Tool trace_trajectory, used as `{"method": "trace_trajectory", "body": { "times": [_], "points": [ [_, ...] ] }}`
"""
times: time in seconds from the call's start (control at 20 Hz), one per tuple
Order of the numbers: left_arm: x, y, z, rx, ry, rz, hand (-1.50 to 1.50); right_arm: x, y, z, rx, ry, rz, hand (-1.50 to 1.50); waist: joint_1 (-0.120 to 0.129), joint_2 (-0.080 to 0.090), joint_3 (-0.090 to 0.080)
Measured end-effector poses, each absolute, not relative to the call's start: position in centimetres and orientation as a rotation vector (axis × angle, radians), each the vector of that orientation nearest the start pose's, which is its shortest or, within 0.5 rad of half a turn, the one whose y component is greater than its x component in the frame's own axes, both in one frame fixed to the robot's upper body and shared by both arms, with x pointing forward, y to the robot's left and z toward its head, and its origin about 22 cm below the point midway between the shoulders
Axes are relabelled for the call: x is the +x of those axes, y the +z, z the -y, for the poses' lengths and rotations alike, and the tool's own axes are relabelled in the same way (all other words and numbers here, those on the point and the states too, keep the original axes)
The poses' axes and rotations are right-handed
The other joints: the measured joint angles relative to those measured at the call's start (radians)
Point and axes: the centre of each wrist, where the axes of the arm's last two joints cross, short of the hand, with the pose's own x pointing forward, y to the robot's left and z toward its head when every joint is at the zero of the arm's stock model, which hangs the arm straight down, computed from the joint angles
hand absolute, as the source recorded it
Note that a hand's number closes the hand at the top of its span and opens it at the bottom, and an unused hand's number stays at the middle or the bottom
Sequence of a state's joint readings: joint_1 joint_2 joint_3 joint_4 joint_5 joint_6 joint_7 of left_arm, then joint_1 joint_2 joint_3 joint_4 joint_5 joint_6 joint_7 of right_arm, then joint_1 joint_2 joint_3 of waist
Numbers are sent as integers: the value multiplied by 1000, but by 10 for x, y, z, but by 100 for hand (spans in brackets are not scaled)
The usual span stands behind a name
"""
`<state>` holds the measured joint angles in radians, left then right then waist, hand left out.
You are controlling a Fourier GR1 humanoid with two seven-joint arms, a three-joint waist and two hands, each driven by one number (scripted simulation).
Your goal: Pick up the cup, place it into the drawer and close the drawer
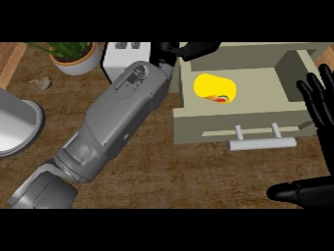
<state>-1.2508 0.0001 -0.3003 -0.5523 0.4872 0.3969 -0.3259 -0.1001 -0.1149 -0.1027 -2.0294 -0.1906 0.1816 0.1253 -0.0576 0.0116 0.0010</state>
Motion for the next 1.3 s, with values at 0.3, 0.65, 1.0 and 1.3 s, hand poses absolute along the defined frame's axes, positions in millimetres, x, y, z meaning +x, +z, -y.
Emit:
{"method": "trace_trajectory", "body": {
  "times": [0.3,0.65,1.0,1.3],
  "points": [
    [430,142,-19,-109,-235,1914,150,235,135,249,186,164,2005,-150,-20,6,0],
    [431,135,-15,-8,-328,1887,-150,238,136,245,210,187,2006,-150,-46,12,1],
    [426,132,-9,17,-340,1884,-150,241,140,243,244,188,2023,-150,-59,14,1],
    [423,139,-4,-105,-267,1928,-150,240,141,243,293,164,2020,-150,-41,11,0]
  ]
}}
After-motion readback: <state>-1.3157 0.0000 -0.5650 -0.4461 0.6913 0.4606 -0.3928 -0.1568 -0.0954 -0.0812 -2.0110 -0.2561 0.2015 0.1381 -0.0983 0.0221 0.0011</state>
